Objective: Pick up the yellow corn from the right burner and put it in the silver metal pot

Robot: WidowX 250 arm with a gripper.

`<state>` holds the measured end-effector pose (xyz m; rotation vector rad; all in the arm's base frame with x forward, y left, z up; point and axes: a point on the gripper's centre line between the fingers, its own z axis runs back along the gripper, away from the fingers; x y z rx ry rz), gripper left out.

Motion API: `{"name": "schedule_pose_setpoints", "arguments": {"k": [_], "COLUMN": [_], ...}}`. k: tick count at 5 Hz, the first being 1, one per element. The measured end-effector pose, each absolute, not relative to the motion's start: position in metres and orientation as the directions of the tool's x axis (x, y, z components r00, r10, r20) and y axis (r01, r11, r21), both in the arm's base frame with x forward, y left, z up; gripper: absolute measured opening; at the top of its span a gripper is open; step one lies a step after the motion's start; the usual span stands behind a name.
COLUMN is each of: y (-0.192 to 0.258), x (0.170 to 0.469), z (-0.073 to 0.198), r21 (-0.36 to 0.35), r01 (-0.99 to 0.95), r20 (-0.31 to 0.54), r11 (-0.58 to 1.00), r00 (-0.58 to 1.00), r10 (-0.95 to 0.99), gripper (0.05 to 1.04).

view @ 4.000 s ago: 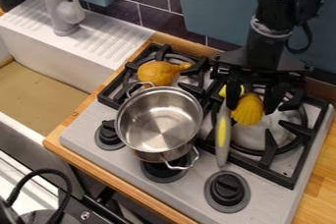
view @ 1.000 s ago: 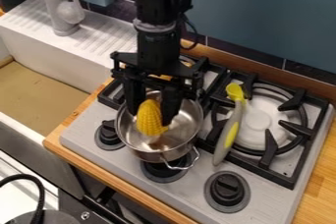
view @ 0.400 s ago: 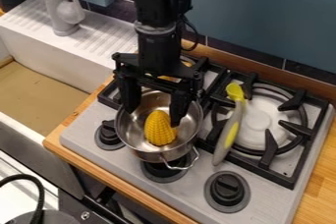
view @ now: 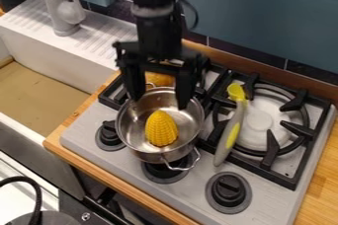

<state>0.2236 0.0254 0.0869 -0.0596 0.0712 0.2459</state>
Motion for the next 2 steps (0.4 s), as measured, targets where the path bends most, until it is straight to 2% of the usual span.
{"name": "schedule_pose_setpoints", "arguments": {"k": [1,2], "y": [0.023,0.016], "x": [0.232,0.247], "z": [0.103,0.108], "r21": [-0.089,-0.101], "r01": [-0.266,-0.292], "r20": [-0.025,0.072], "r11": [0.96,0.951], "r00": [0.964,0.951], "r10": [0.265,0.299], "gripper": [1.001,1.001]}}
